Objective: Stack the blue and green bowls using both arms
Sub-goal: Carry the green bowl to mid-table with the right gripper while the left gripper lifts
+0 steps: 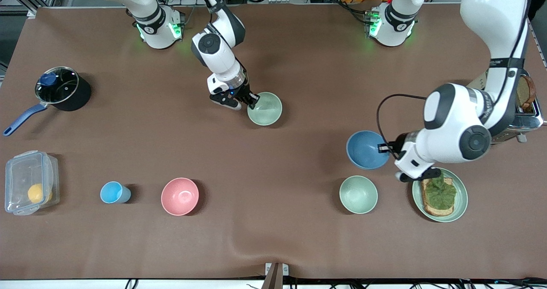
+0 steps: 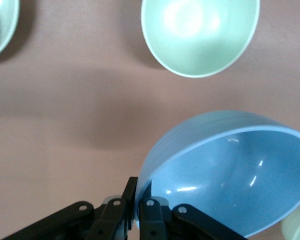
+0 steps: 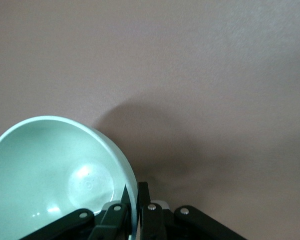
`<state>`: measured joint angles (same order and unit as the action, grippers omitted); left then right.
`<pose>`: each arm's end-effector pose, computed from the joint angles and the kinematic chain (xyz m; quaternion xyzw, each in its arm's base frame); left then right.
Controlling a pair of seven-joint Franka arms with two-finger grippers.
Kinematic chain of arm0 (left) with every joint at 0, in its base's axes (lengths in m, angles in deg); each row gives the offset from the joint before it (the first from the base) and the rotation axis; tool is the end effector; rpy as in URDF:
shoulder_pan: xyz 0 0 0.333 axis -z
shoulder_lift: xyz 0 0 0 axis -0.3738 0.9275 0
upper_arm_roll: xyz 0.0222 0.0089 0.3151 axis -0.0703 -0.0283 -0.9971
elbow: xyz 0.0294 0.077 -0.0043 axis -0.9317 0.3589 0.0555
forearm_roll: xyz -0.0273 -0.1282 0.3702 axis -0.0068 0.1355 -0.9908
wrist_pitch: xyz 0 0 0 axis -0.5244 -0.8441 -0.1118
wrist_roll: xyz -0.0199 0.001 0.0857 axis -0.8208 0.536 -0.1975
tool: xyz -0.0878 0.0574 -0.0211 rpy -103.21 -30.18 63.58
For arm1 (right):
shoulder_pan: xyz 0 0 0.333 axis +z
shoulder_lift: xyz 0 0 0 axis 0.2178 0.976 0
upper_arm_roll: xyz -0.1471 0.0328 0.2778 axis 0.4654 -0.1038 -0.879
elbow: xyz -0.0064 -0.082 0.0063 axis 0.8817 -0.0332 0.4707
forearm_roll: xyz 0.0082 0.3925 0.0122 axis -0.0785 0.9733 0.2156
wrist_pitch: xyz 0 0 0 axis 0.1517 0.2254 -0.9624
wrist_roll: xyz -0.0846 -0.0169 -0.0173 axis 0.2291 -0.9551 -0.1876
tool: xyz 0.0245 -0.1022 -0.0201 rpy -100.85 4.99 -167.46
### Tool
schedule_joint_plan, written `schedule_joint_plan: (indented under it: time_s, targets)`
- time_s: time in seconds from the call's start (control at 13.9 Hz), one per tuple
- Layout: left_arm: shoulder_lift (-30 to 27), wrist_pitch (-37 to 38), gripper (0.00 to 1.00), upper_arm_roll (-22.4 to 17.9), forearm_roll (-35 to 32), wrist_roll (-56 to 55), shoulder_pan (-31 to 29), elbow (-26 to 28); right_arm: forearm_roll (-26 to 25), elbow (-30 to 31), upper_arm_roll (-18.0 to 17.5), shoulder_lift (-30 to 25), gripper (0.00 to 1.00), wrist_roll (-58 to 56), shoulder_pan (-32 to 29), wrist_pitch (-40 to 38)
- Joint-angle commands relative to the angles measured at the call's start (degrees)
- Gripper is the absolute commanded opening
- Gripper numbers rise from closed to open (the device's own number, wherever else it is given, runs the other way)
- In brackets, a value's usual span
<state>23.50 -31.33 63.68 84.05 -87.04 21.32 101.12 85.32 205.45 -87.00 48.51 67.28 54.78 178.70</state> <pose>0.6364 -0.1647 0.3484 0.9864 0.0688 -0.1349 0.0639 0.3681 0.3905 0.2098 -0.9626 0.2304 -0.0300 0.1391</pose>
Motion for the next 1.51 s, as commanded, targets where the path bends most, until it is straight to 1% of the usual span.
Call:
schedule_joint_plan:
  time_s: [0.0, 0.22, 0.29, 0.36, 0.43, 0.72, 0.94, 1.01, 1.15, 1.23, 1.3, 1.37, 1.44]
  targets:
    - [-1.5, 0.5, 0.00, 0.3, 0.8, -1.0, -0.6, 1.6, 0.5, -0.6, 1.0, 1.9, 0.00, 1.5, 1.7, 1.7]
    - [-1.2, 0.5, 0.00, 0.3, 0.7, -0.9, -0.8, 1.5, 0.5, -0.6, 2.2, 2.1, 0.00, 1.5, 2.7, 1.7]
    - [-1.1, 0.4, 0.00, 0.3, 0.6, -0.9, -0.8, 1.5, 0.5, -0.7, 2.4, 2.1, 0.23, 1.4, 2.4, 1.6]
    - [-1.1, 0.4, 0.00, 0.3, 0.6, -0.9, -0.8, 1.5, 0.7, -0.7, 2.4, 1.9, 0.87, 1.6, 2.1, 1.6]
    - [-1.1, 0.4, 0.00, 0.3, 0.6, -0.9, -0.8, 1.5, 0.7, -0.7, 2.5, 1.6, 1.00, 2.6, 1.7, 1.4]
    - [-1.2, 0.4, 0.00, 0.3, 0.6, -1.2, -0.6, 1.8, 0.7, -0.8, 2.7, 0.2, 1.00, 4.0, 1.7, 0.5]
    - [-1.2, 0.0, 0.00, 1.4, 0.6, -4.7, 1.1, 3.1, 0.7, -2.5, 2.8, -2.1, 1.00, 4.8, 0.8, -5.3]
    - [-1.1, 0.1, 0.00, 1.5, 0.8, -6.7, 2.1, 3.2, 0.8, -4.4, 2.7, -2.8, 1.00, 4.8, -0.8, -9.8]
    - [-1.6, 0.1, 0.00, 2.4, 0.8, -11.1, 4.2, 4.7, 0.8, -10.8, 2.7, -3.3, 1.00, 6.7, -5.1, -24.6]
    - [-1.4, 0.1, 0.00, 3.8, 0.8, -12.2, 4.5, 5.1, 0.8, -14.4, 2.7, -2.7, 1.00, 8.6, -6.6, -31.1]
    - [-1.4, -0.2, 0.00, 5.0, 0.8, -13.4, 4.6, 5.9, 0.9, -16.8, 2.7, -2.5, 1.00, 10.0, -8.3, -35.3]
    - [-1.2, -0.8, 0.00, 6.1, 0.8, -14.4, 4.8, 6.4, 1.1, -17.4, 2.5, -1.8, 1.00, 11.4, -10.5, -36.8]
    - [-1.0, -2.3, 0.00, 6.8, 0.8, -16.3, 5.6, 6.6, 3.3, -17.3, 2.5, -1.4, 1.00, 13.0, -11.4, -36.8]
